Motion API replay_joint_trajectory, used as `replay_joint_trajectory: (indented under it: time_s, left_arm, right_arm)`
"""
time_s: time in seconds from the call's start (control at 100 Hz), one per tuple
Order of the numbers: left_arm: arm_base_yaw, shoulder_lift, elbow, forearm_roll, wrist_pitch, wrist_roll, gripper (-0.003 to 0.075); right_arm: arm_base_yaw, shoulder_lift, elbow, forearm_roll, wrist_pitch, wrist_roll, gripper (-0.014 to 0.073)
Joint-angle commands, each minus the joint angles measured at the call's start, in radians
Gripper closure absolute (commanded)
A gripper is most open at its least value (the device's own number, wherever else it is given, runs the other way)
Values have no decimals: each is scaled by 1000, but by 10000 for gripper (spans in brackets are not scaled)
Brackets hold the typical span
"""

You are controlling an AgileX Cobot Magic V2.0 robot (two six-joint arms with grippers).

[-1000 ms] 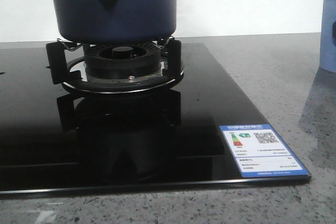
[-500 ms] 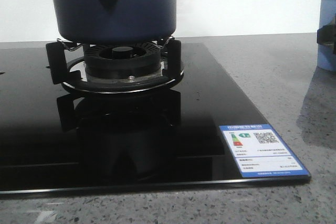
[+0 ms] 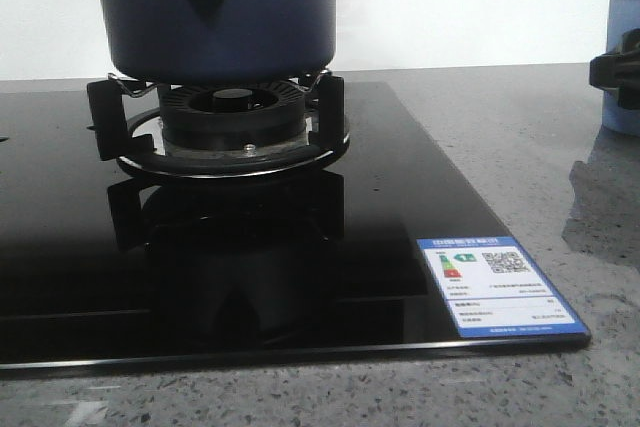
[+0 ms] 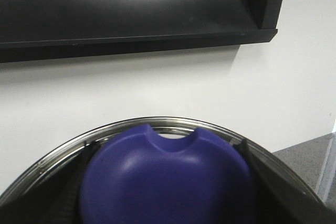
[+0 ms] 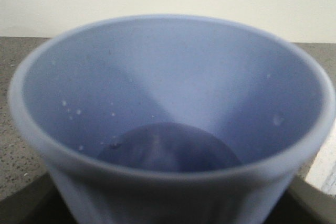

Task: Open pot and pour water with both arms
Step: 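Lift the blue cup with right gripper and carry it toward the pot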

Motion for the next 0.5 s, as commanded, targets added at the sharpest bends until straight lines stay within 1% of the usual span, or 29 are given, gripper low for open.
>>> replay_joint_trajectory:
  time_s: [0.0,0.05,0.17,0.24,0.31,0.36,0.42,0.49]
  left_arm:
    - [7,-30,-37,-2,-107,0,358]
    - [7,-30,-37,-2,-107,0,358]
    - [7,-30,-37,-2,-107,0,358]
    - [7,-30,-37,-2,-107,0,358]
    - [7,-30,-37,-2,-107,0,358]
    - [7,-30,-37,0,-107,0,358]
    - [7,-30,-37,7,-107,0,358]
    - [7,-30,-37,15,-107,0,358]
  right_arm:
    - [-6,-32,-27,-12,-66,4,239]
    - [-6,-37,-27,-12,-64,4,260]
    - [-6,-90,-27,-36,-47,4,255]
    - [-6,-146,-32,-68,0,4,255]
    - [4,-212,-59,-84,128,4,255]
    - [18,-256,-93,-84,267,4,255]
    - [45,-302,-146,-93,392,4,255]
    - [81,-337,-203,-134,467,4,255]
